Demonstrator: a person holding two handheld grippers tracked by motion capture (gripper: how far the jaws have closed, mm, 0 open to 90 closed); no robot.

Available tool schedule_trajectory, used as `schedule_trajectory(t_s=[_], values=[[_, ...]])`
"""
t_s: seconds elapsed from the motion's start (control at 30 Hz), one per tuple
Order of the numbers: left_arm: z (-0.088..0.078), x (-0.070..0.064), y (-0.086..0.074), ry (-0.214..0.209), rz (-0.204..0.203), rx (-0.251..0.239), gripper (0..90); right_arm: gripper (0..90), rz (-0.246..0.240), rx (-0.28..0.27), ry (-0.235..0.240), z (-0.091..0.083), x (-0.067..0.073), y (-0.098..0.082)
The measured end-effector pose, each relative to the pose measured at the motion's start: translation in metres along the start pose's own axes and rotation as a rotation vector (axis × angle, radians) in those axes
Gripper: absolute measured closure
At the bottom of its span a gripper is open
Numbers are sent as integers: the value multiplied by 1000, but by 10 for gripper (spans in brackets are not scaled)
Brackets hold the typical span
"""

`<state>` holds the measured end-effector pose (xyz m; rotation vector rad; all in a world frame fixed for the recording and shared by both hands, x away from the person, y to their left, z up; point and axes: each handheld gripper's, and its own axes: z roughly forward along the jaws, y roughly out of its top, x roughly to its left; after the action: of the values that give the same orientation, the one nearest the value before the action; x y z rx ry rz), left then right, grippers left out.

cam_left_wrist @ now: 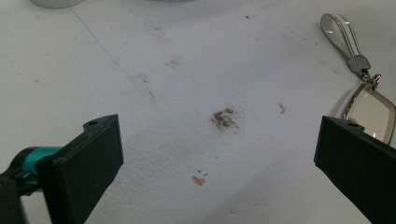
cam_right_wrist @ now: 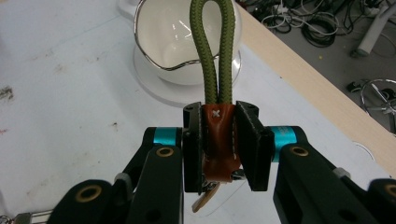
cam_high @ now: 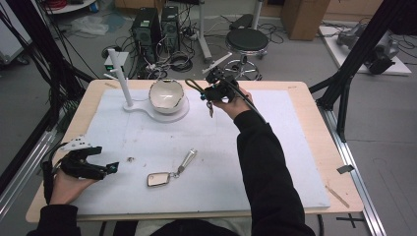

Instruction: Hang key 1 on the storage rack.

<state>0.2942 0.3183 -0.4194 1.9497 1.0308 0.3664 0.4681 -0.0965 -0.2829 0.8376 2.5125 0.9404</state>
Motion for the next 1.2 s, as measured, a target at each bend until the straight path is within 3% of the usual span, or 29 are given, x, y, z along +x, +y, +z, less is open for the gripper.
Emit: schedule_trajectory(t_s=[0.4,0.63,1.2], values=[[0,-1,0,-10,-2,-10,17,729,-57,11,21,11,22,32],[0,-2,-1,4,21,-1,17,729,-68,-17,37,14,30,48],[-1,-1,-3,5,19,0,17,729,-127,-39,46,28,56,88]])
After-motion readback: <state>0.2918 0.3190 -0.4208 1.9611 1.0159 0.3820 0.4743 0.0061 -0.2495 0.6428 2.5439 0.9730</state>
